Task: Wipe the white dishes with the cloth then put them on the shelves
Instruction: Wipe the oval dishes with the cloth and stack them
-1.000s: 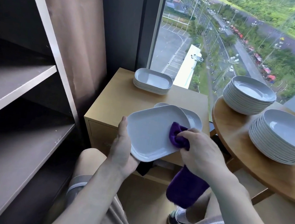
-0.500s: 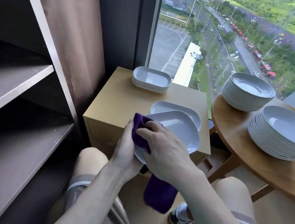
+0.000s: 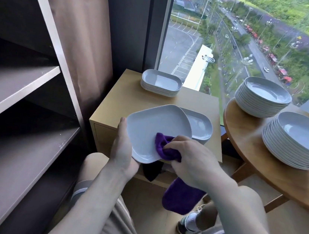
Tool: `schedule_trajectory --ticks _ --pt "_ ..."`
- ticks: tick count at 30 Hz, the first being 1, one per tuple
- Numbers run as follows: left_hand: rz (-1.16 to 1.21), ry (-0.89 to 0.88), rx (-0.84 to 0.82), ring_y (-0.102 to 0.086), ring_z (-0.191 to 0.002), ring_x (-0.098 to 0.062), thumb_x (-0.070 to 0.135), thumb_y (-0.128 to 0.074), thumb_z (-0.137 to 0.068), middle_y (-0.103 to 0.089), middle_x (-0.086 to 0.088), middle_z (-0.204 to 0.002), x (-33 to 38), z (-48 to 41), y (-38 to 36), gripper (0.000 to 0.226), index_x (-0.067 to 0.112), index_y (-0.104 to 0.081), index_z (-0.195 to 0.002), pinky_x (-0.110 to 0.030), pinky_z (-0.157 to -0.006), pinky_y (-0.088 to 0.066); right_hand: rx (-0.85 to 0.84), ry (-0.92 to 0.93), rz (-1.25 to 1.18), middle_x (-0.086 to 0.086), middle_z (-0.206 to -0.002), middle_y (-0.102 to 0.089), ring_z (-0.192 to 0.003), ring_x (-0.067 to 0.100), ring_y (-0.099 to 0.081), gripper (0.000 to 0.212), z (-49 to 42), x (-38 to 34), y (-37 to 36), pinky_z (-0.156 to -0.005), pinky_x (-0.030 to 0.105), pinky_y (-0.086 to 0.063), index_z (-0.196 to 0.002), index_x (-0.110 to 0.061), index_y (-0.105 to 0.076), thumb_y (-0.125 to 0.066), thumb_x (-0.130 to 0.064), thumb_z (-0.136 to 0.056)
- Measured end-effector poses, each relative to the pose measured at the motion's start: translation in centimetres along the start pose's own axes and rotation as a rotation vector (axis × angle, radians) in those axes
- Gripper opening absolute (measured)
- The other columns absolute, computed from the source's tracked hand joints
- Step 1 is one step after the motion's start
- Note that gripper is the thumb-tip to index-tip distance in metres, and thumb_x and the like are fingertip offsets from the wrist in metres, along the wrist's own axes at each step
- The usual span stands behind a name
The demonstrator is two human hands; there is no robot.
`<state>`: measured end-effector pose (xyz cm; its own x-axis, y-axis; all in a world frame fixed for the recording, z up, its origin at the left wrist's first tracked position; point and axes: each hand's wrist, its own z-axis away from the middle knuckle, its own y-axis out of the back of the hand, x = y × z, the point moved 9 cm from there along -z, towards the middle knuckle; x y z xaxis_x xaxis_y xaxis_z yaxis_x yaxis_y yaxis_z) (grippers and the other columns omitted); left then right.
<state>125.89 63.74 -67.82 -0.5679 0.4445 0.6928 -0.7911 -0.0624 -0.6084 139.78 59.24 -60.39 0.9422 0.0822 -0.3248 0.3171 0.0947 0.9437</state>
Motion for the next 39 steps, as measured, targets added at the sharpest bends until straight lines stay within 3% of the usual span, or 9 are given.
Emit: schedule_trajectory --ticks 4,7,13,19,23,26,30,34,39 --pt "-0.125 -0.047 0.005 -0.071 -0.116 -0.033 0.066 -0.03 -0.106 -0.074 -0.012 -0.126 0.4 0.0 0.3 0.063 0.024 -0.065 -0.137 -0.054 -0.095 -0.059 0.007 -0.133 0.035 -0.008 -0.126 -0.06 -0.106 0.023 -0.058 0.043 -0.8 4.3 1.1 -0.079 0.034 -0.048 -0.122 -0.034 -0.07 -0.061 -0.014 -0.084" --pt "-0.184 -0.067 -0.016 -0.072 -0.115 -0.032 0.065 -0.032 -0.106 -0.076 -0.01 -0.123 0.2 0.1 -0.1 0.061 0.022 -0.068 -0.133 -0.05 -0.096 -0.059 0.056 -0.196 0.074 -0.005 -0.124 -0.058 -0.106 0.026 -0.057 0.041 -1.5 5.6 1.7 -0.077 0.035 -0.044 -0.122 -0.03 -0.07 -0.058 -0.013 -0.086" --pt "-0.22 -0.037 -0.133 -0.073 -0.112 -0.03 0.062 -0.032 -0.107 -0.074 -0.015 -0.124 -1.3 0.5 -1.7 0.062 0.018 -0.069 -0.131 -0.037 -0.079 -0.062 0.191 -0.252 0.142 -0.001 -0.129 -0.051 -0.106 0.029 -0.054 0.032 -2.0 4.8 2.9 -0.076 0.035 -0.041 -0.12 -0.023 -0.059 -0.053 -0.016 -0.089" --pt "-0.156 0.007 -0.184 -0.072 -0.113 -0.028 0.055 -0.03 -0.109 -0.072 -0.017 -0.128 -1.8 0.5 -2.1 0.06 0.018 -0.072 -0.13 -0.035 -0.081 -0.062 0.178 -0.059 0.181 -0.007 -0.131 -0.048 -0.104 0.028 -0.056 0.039 -1.6 -0.8 2.2 -0.077 0.038 -0.049 -0.124 -0.03 -0.052 -0.051 -0.016 -0.088" --pt "-0.058 0.098 -0.176 -0.062 -0.128 -0.036 0.051 -0.034 -0.107 -0.067 -0.021 -0.134 -2.4 0.6 -2.0 0.06 0.007 -0.065 -0.136 -0.045 -0.109 -0.048 0.155 0.135 0.217 -0.008 -0.131 -0.048 -0.102 0.026 -0.057 0.041 -0.4 -5.5 0.7 -0.074 0.036 -0.05 -0.123 -0.032 -0.052 -0.062 -0.02 -0.085" --pt "0.053 0.139 -0.152 -0.063 -0.121 -0.038 0.053 -0.039 -0.104 -0.069 -0.021 -0.121 -2.6 0.7 -1.4 0.059 0.008 -0.074 -0.119 -0.046 -0.109 -0.046 0.101 0.199 0.241 -0.008 -0.123 -0.05 -0.098 0.026 -0.055 0.03 0.5 -7.4 -0.5 -0.07 0.036 -0.044 -0.115 -0.03 -0.055 -0.059 -0.023 -0.086" --pt "0.123 0.091 -0.077 -0.072 -0.11 -0.038 0.056 -0.034 -0.106 -0.072 -0.023 -0.124 -1.2 0.1 -0.3 0.066 0.006 -0.069 -0.13 -0.044 -0.091 -0.06 0.03 0.184 0.219 -0.007 -0.115 -0.052 -0.098 0.027 -0.052 0.026 2.0 -6.8 -1.5 -0.079 0.039 -0.045 -0.109 -0.028 -0.058 -0.057 -0.021 -0.084" --pt "0.051 0.053 -0.047 -0.063 -0.128 -0.039 0.06 -0.028 -0.108 -0.068 -0.021 -0.135 -0.3 0.0 -0.4 0.068 0.012 -0.06 -0.143 -0.048 -0.1 -0.054 0.054 0.095 0.174 -0.013 -0.121 -0.056 -0.103 0.023 -0.054 0.035 2.5 -3.8 -0.9 -0.084 0.039 -0.049 -0.113 -0.034 -0.06 -0.061 -0.023 -0.08" --pt "-0.082 0.01 -0.02 -0.066 -0.125 -0.036 0.064 -0.027 -0.107 -0.07 -0.016 -0.133 0.4 0.1 -0.2 0.067 0.019 -0.061 -0.142 -0.05 -0.098 -0.057 0.133 -0.108 0.153 -0.012 -0.124 -0.06 -0.106 0.024 -0.057 0.039 2.0 1.8 0.7 -0.08 0.037 -0.048 -0.121 -0.034 -0.064 -0.06 -0.019 -0.085"
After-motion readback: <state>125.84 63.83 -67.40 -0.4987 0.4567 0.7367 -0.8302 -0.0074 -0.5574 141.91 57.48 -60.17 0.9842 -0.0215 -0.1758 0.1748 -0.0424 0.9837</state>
